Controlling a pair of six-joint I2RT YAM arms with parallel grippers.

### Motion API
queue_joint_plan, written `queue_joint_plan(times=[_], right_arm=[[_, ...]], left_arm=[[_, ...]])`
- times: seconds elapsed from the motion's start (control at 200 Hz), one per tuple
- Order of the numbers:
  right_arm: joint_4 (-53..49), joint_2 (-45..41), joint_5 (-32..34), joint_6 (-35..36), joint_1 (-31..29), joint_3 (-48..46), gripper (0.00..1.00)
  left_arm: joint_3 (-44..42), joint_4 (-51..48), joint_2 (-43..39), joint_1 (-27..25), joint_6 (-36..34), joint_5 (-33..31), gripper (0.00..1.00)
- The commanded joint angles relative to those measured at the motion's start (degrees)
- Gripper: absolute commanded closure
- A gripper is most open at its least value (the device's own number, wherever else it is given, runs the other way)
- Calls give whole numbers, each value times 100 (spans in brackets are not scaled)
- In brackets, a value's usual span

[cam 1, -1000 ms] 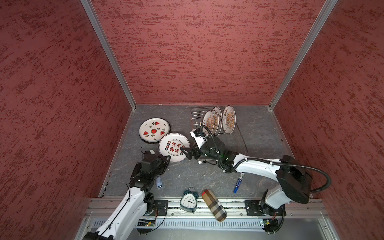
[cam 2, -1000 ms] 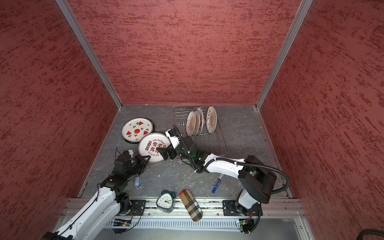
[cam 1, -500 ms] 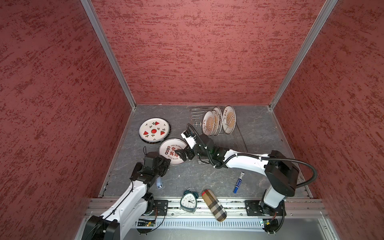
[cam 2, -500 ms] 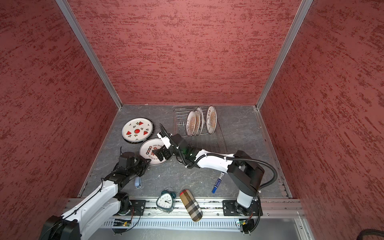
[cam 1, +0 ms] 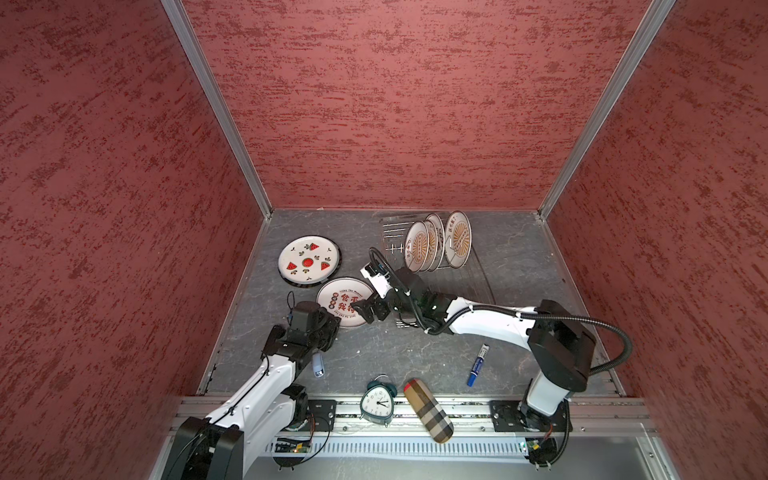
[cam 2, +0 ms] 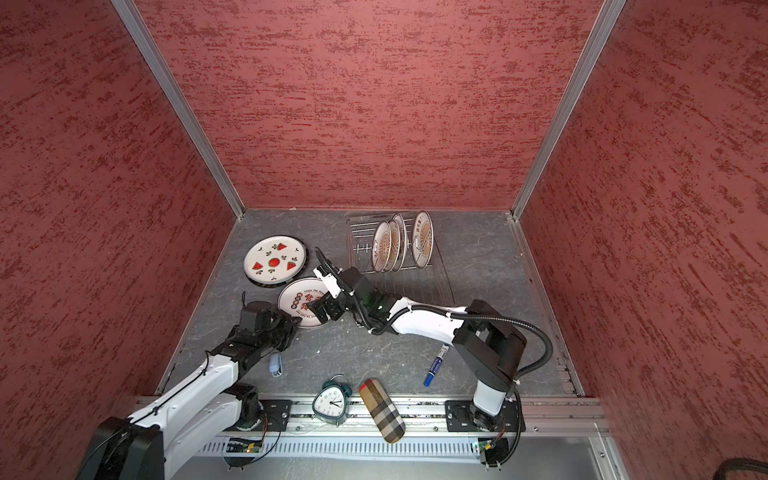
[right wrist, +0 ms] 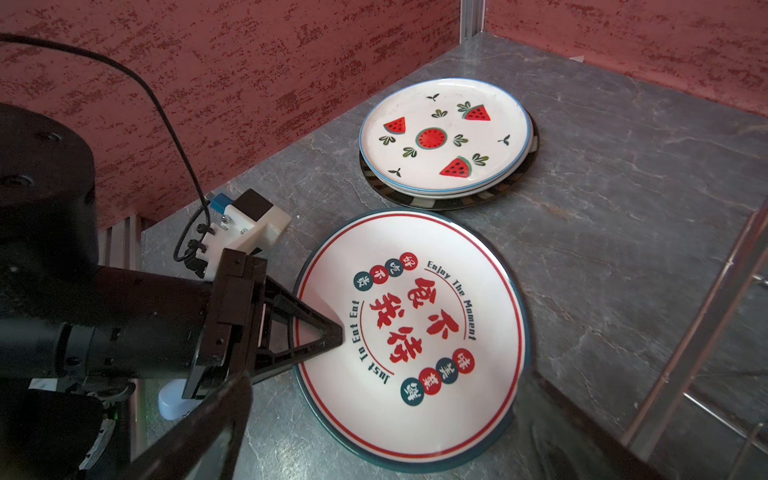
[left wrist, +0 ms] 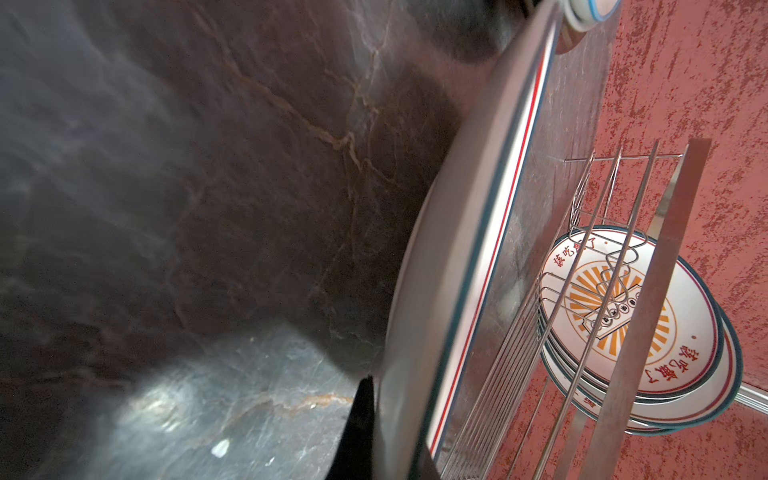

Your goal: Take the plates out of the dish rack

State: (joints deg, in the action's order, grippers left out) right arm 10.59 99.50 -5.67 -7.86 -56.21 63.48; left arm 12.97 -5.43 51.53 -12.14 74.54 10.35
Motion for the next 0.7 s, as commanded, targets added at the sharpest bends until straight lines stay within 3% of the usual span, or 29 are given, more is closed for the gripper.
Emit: queue_joint_plan(times=[0.0, 0.421, 0.696], right_arm=[[-75, 65, 176, 162, -40, 182, 1], [-31, 119, 233, 180, -40, 164, 1], [28, 77, 83, 122, -42, 96, 1]], left_arm=[[123, 104, 92, 36, 137, 103, 88], [117, 234, 334, 54, 194, -255, 59], [199, 209, 622, 28, 232, -450, 47]])
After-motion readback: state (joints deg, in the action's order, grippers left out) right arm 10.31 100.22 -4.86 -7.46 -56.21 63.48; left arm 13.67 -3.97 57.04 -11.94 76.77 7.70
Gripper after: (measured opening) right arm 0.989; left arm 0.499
